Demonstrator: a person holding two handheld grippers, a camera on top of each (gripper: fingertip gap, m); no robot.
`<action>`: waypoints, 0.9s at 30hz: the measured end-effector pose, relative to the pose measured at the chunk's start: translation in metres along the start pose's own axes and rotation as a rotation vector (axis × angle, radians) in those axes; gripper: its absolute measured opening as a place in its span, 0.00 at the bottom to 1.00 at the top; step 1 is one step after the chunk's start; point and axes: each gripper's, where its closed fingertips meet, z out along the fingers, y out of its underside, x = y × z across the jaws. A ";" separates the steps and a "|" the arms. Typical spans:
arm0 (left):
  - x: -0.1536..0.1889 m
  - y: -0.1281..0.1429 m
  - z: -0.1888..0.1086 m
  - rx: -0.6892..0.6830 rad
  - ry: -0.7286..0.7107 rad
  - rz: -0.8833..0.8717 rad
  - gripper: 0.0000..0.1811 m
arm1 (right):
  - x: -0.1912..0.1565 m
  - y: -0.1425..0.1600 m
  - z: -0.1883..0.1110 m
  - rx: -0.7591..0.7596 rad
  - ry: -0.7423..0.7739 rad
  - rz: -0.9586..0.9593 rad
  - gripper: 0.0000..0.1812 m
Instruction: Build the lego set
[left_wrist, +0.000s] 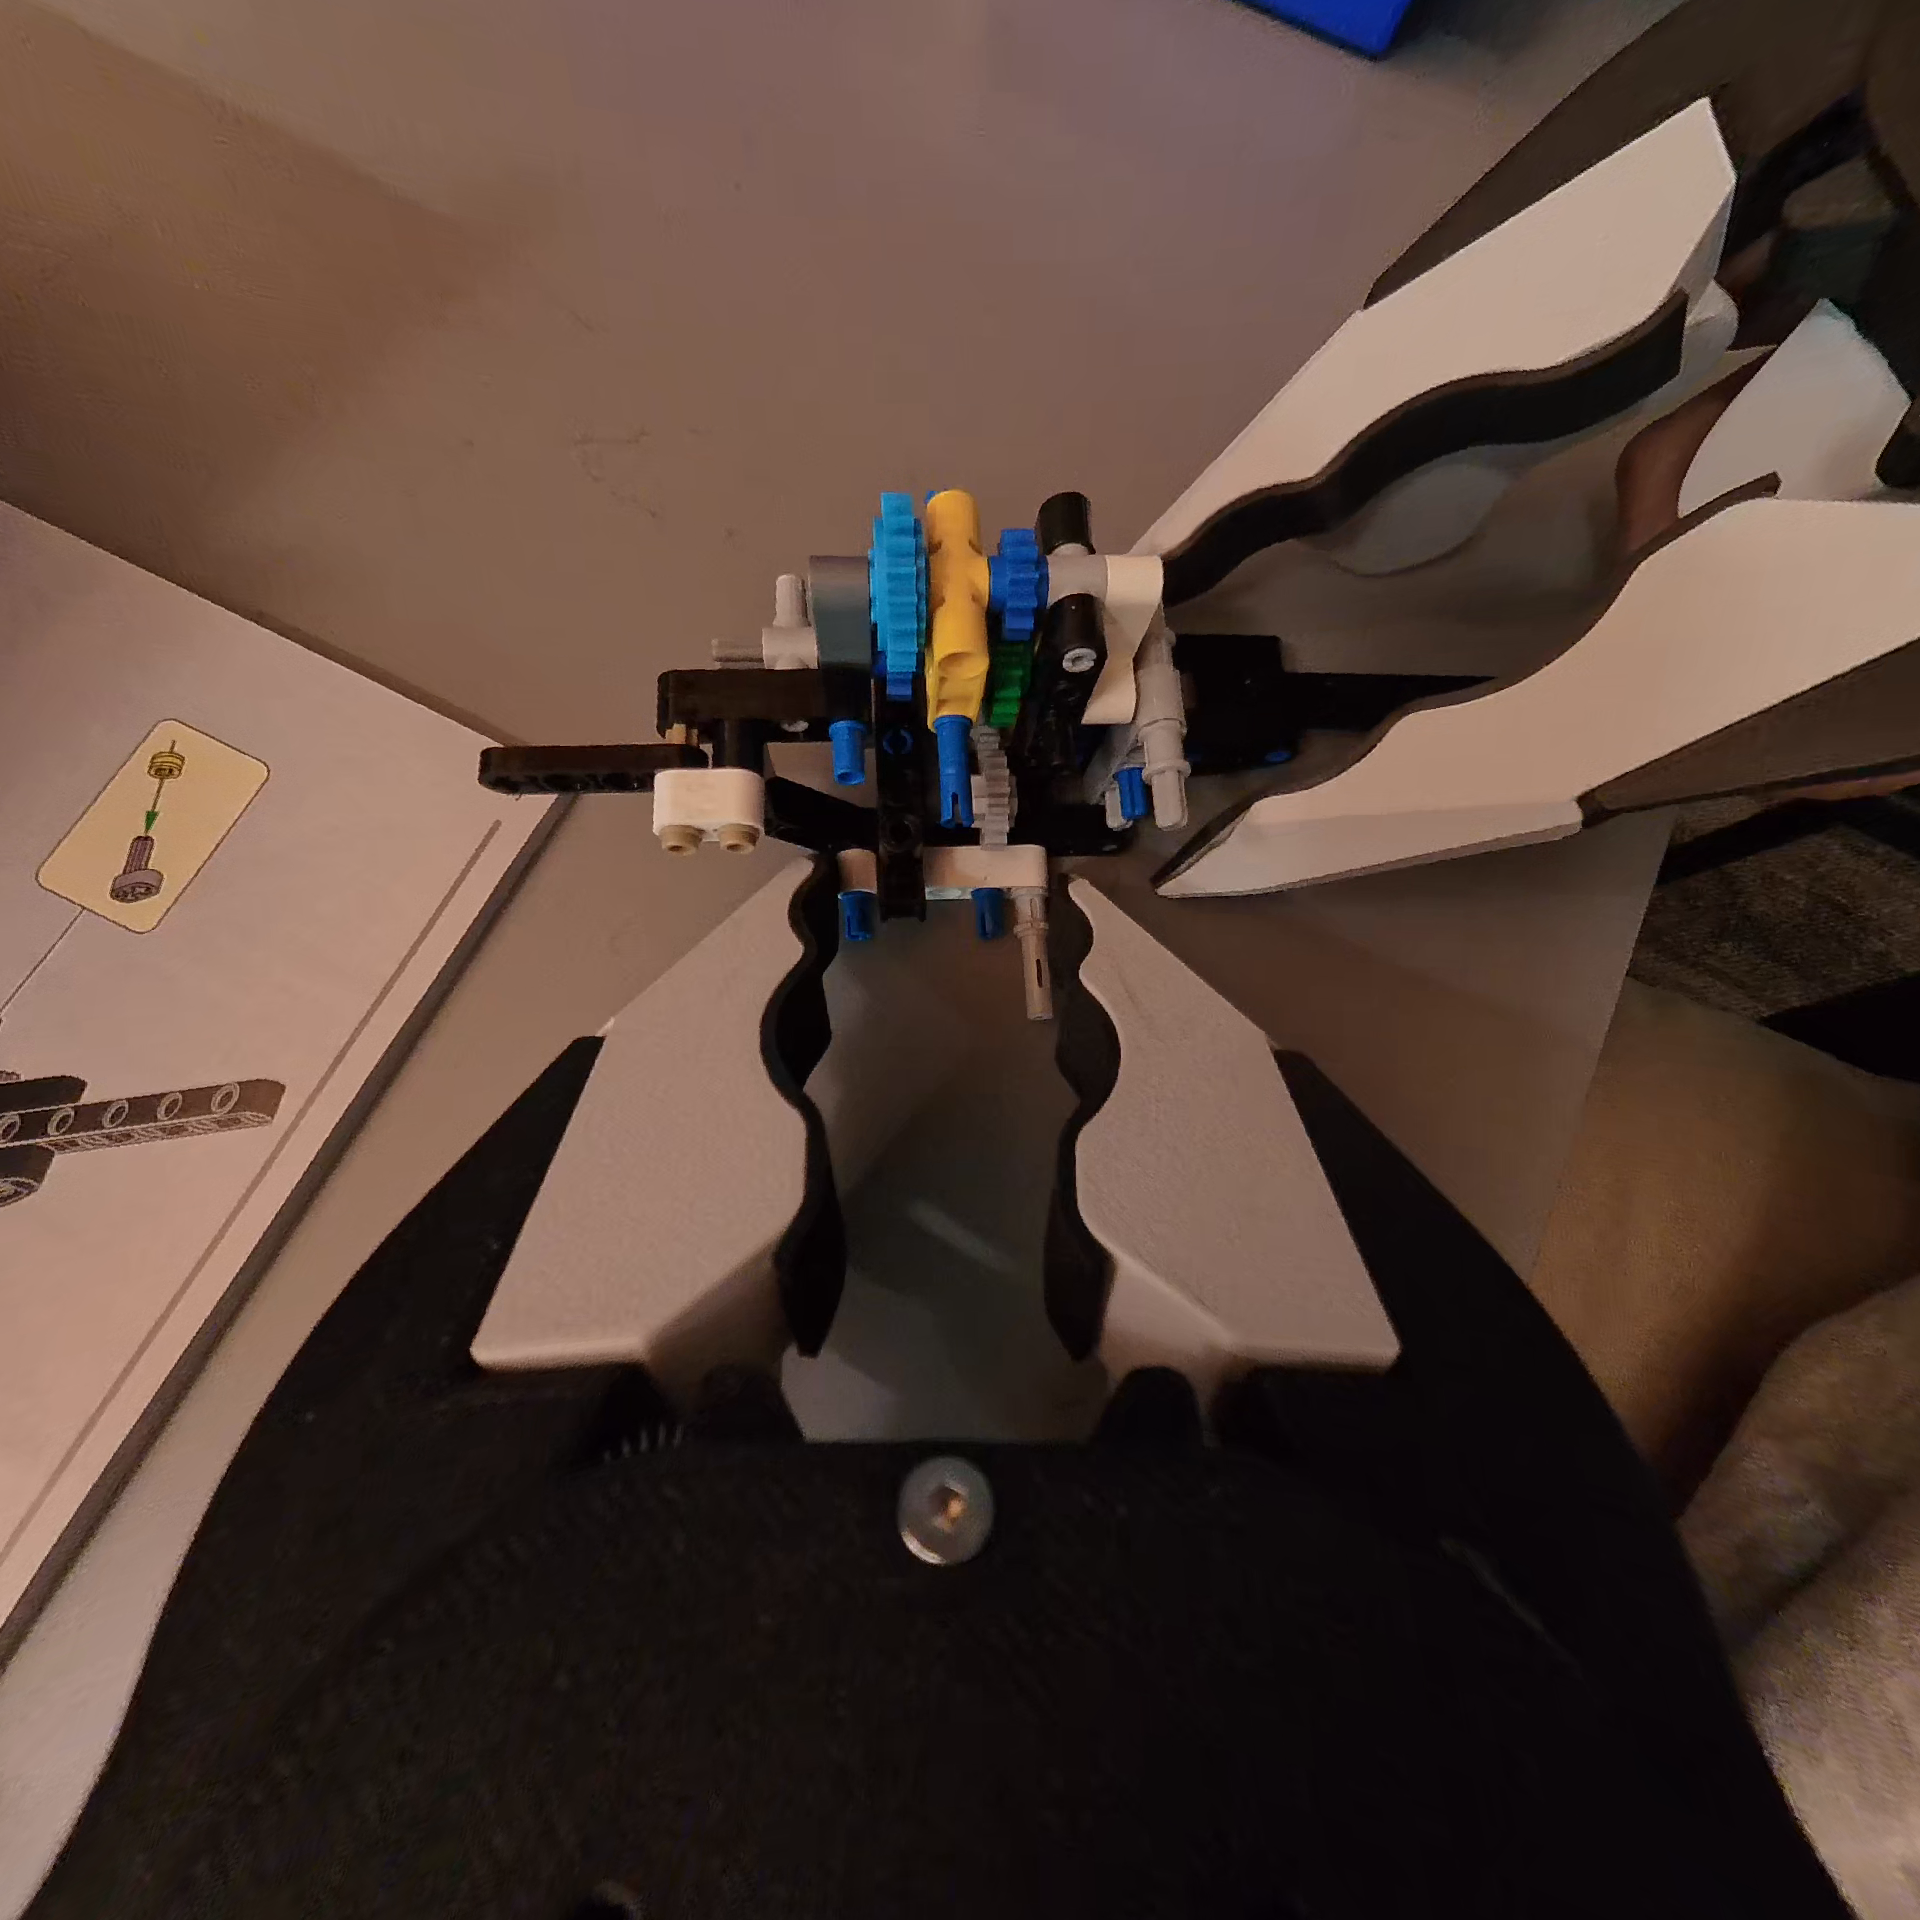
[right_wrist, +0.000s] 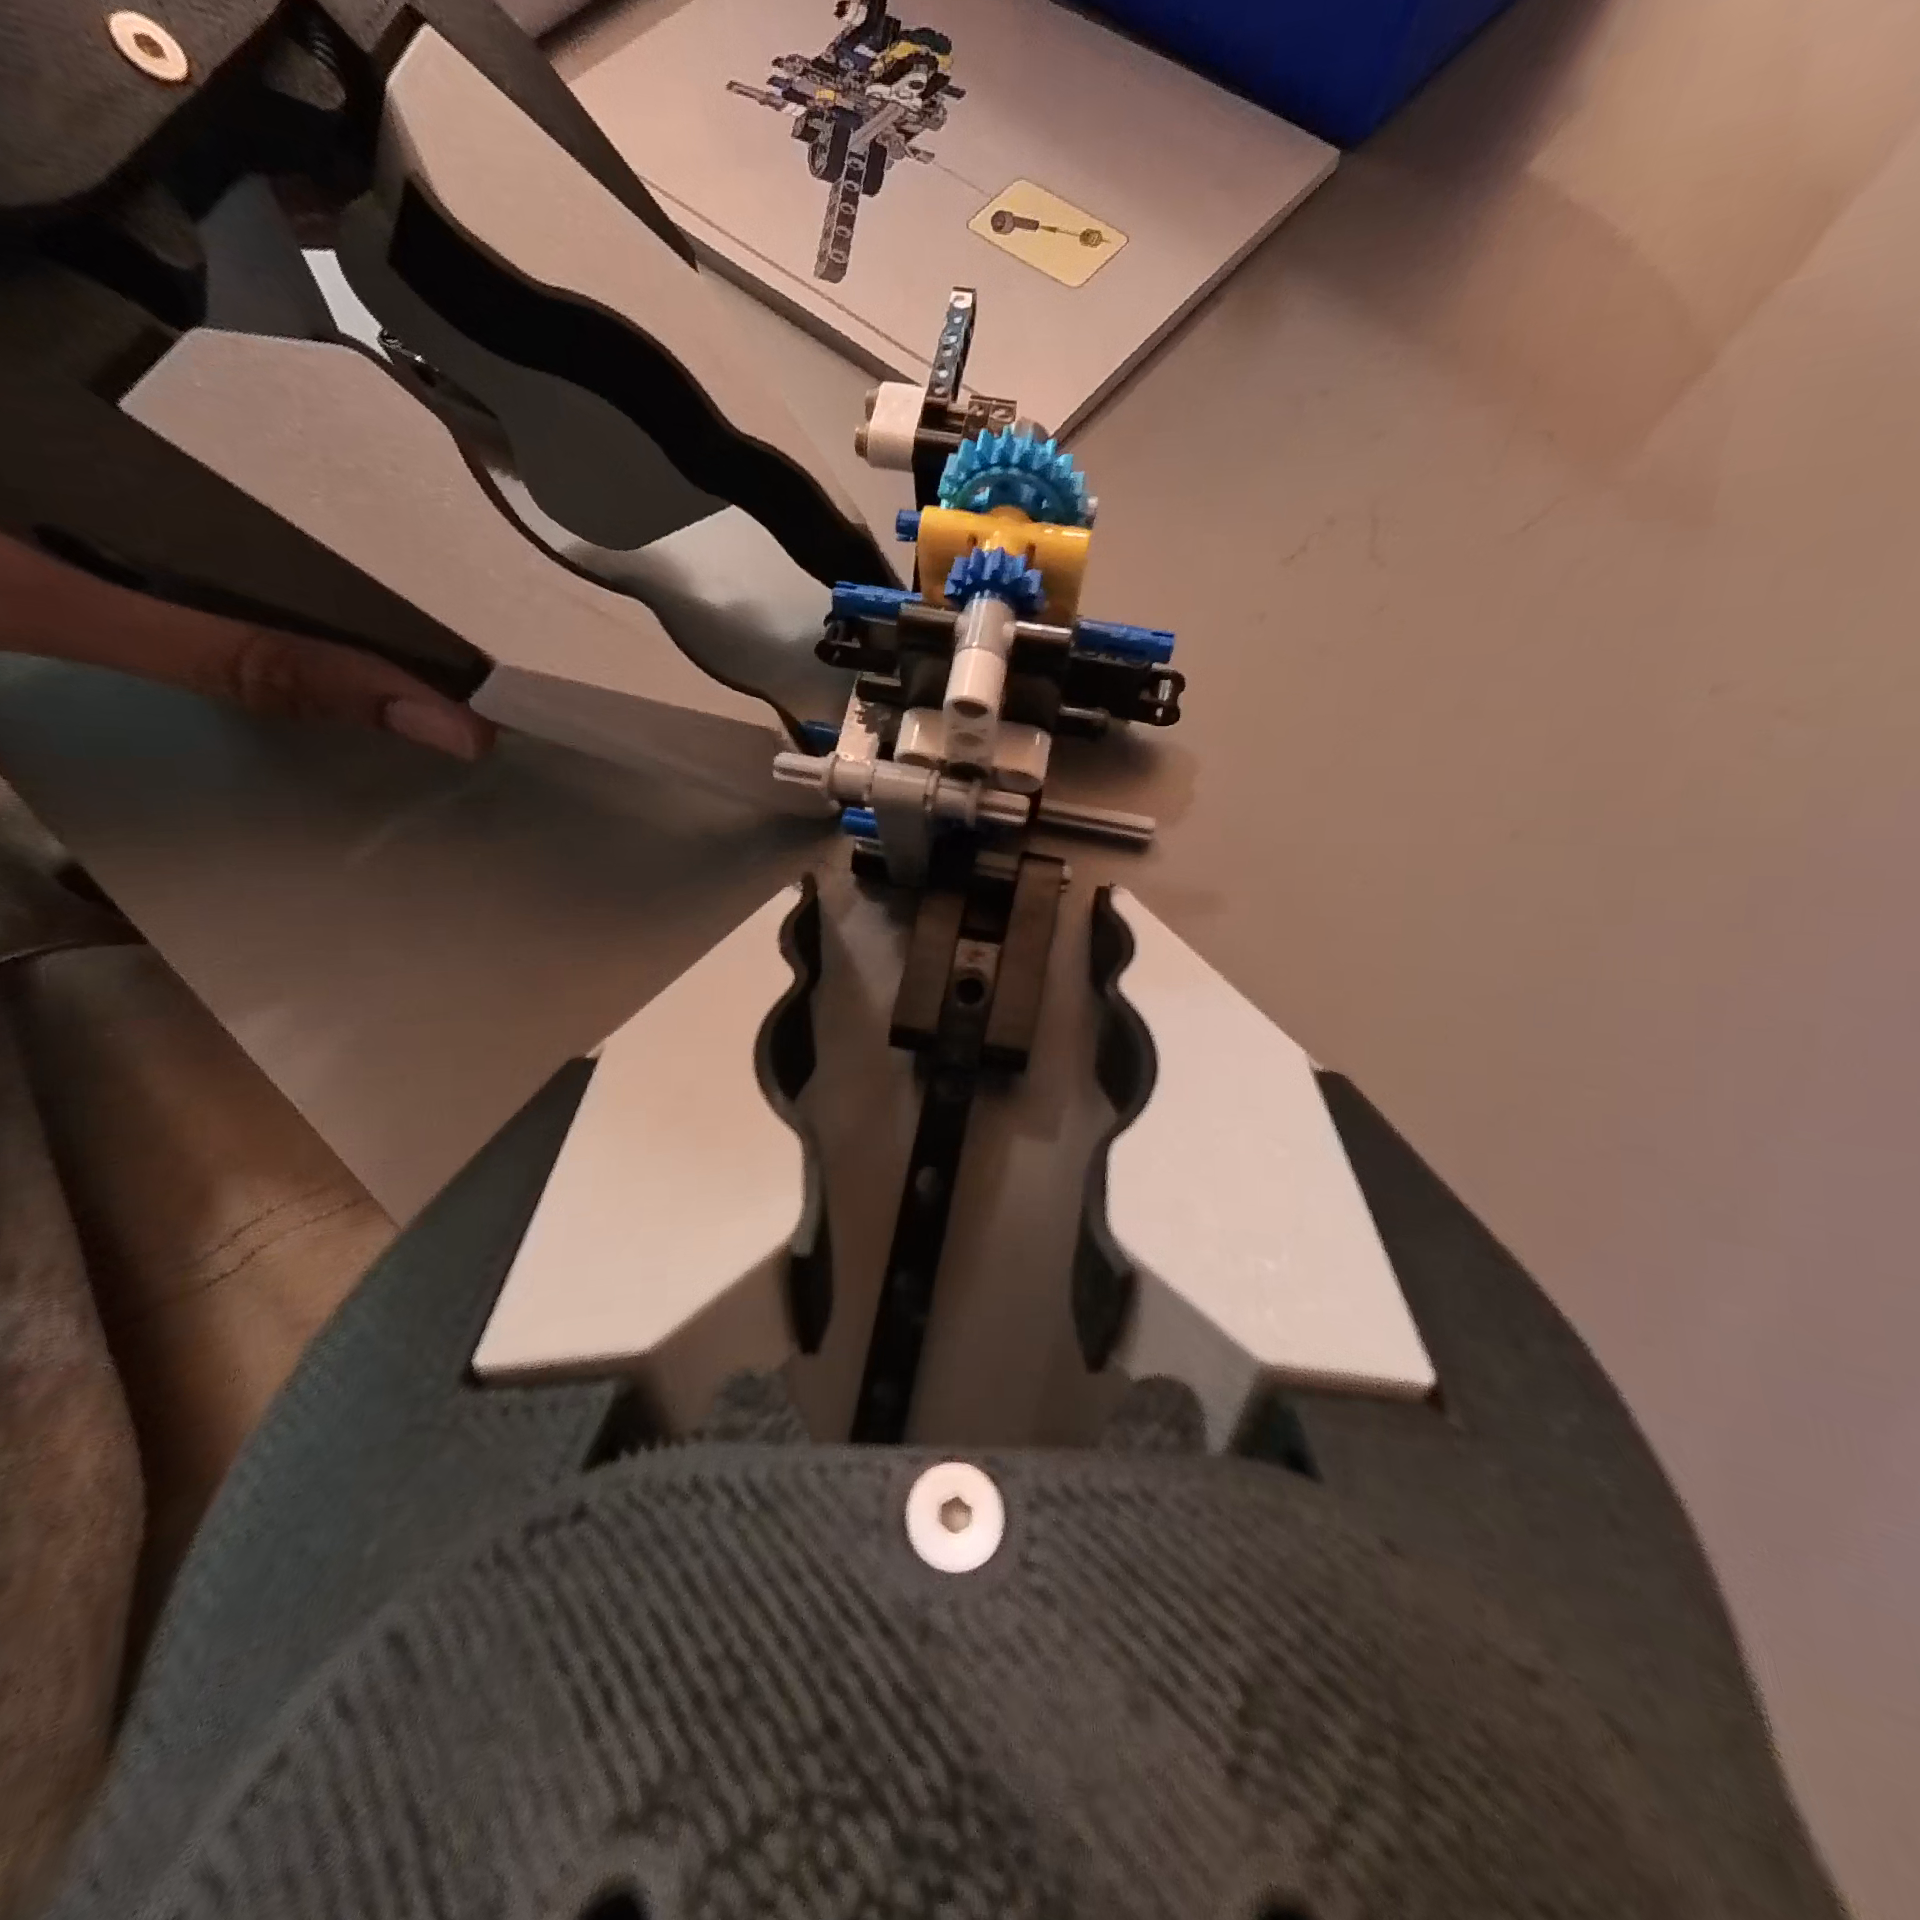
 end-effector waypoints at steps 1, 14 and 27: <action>0.000 0.000 0.000 0.000 0.000 0.000 0.21 | 0.000 0.000 0.000 0.001 -0.003 0.003 0.29; 0.000 0.000 0.000 -0.001 -0.005 0.004 0.21 | 0.015 -0.004 -0.023 0.111 -0.036 0.132 0.31; 0.000 0.000 0.000 -0.001 -0.006 0.006 0.22 | 0.004 0.005 -0.009 0.017 -0.035 0.018 0.30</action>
